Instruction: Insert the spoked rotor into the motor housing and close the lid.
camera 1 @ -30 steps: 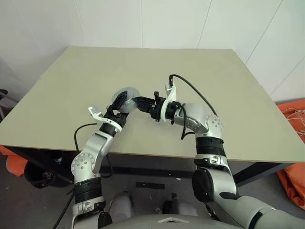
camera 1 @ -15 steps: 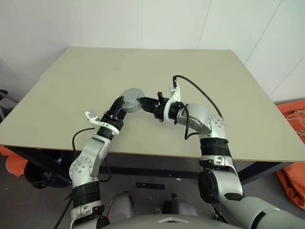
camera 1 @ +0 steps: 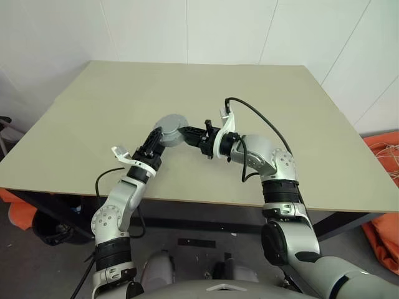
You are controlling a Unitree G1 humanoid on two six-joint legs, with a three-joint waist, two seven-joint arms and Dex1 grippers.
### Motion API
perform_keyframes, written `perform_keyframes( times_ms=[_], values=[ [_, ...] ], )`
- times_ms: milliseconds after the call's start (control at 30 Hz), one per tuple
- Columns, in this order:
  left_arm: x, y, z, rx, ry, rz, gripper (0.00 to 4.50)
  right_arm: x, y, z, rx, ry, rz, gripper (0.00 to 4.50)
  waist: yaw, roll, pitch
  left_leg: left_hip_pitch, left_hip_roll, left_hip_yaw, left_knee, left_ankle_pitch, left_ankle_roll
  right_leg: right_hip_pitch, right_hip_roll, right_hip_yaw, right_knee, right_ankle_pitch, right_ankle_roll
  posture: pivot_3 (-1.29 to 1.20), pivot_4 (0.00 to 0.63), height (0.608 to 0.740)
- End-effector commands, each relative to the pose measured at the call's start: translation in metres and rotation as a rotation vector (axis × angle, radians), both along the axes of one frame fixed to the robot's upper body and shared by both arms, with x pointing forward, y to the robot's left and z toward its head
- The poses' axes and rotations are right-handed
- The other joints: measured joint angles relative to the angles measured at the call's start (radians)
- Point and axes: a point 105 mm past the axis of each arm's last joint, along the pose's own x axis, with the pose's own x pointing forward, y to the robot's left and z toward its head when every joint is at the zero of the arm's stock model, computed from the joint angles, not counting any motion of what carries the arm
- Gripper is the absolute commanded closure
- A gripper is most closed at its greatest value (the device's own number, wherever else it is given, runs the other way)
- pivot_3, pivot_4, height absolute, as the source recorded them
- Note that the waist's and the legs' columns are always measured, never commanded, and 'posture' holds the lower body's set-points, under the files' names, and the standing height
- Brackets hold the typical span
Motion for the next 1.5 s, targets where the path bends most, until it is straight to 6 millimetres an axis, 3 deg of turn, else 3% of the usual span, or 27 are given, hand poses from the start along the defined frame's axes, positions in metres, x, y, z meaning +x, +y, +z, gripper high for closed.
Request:
perform_keyframes(
  times_ms=[33,667,1000,1300,1500],
  values=[
    [0.0,-0.004,0.014,-0.008,-0.055,-0.029,2.32,-0.006,0.006,0.033,0.111,-0.092,0.038,3.4,0.0,0.0,0.0,0.0,0.0,0.0,0.0,0.0,0.0,0.0,0.0,0.0,0.0,0.0,0.0,0.0,0.0,0.74],
    [-0.009,-0.017,0.013,0.014,-0.06,-0.159,2.32,-0.016,0.006,0.025,0.101,-0.09,0.122,3.4,0.0,0.0,0.0,0.0,0.0,0.0,0.0,0.0,0.0,0.001,0.0,0.0,0.0,0.0,0.0,0.0,0.0,0.74],
    [-0.007,-0.012,0.017,0.02,-0.065,-0.117,2.32,-0.011,0.001,0.026,0.086,-0.133,0.087,3.4,0.001,0.0,0.0,0.001,0.0,0.0,0.0,0.0,0.0,0.003,-0.001,0.0,0.0,0.0,0.0,0.0,0.0,0.74],
    [-0.006,-0.014,0.021,0.024,-0.07,-0.101,2.37,-0.007,-0.003,0.017,0.035,-0.135,0.073,0.47,0.001,0.0,0.0,0.001,0.0,0.0,0.0,0.0,0.0,0.005,-0.001,0.0,0.0,0.0,0.0,0.0,0.0,0.74],
    [-0.006,-0.015,0.022,0.028,-0.07,-0.094,2.37,-0.005,-0.005,0.014,0.03,-0.134,0.064,0.43,0.001,0.0,0.0,0.001,0.0,0.0,0.001,0.0,0.0,0.006,-0.001,0.0,0.0,0.0,0.0,0.0,0.0,0.74]
  ],
)
